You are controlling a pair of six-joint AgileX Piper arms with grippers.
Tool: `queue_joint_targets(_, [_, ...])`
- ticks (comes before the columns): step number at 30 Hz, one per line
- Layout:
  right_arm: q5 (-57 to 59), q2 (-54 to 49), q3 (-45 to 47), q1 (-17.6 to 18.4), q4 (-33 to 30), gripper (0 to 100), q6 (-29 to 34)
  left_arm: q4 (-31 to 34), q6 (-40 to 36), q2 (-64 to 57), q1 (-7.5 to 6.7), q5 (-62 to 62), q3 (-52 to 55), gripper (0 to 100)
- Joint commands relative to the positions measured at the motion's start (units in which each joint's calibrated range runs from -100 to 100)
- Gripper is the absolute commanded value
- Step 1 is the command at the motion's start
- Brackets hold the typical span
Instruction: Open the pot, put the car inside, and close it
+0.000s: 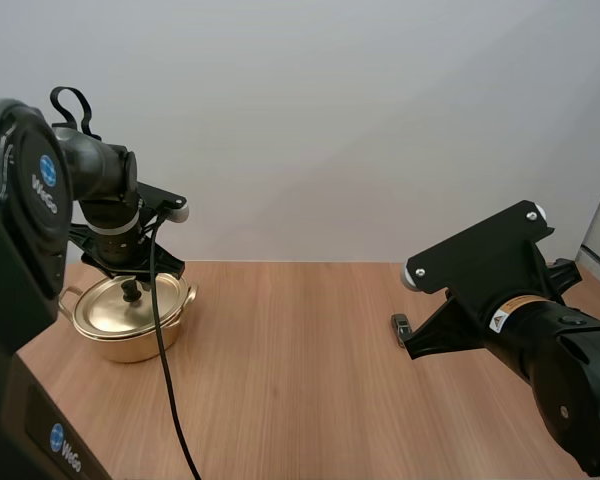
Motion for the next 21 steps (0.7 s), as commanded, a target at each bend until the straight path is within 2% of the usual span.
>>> queue_joint_targets(1, [0.3, 0.0, 0.1, 0.0, 0.0, 0, 0.0, -0.1, 0.1, 0.3, 0.01, -0.2, -0.1, 72])
queue_joint_targets(10, [1.1, 0.0, 0.1, 0.0, 0.0, 0, -0.4, 0.2, -0.1, 5.1, 0.01, 1.0, -0.2, 69])
queue_joint_targets(11, [1.3, 0.0, 0.1, 0.0, 0.0, 0, -0.4, 0.3, -0.1, 5.2, 0.01, 0.8, -0.2, 67])
queue_joint_targets(13, [1.3, 0.0, 0.1, 0.0, 0.0, 0, -0.4, 0.4, -0.2, 5.3, 0.01, 0.4, -0.2, 51])
queue_joint_targets(16, [1.2, 0.0, 0.1, 0.0, 0.0, 0, -1.0, 0.8, -1.0, 5.1, 0.01, -1.7, -0.2, 0])
queue_joint_targets(19, [0.2, 2.3, 0.1, 0.0, 0.9, 0, -1.2, 0.7, -1.0, 4.7, 0.01, -3.8, -0.4, 0])
queue_joint_targets(21, [-2.4, 7.3, 0.1, 0.0, 0.8, 0, -1.2, 0.0, -1.7, 3.4, 0.01, -4.1, -1.8, 0])
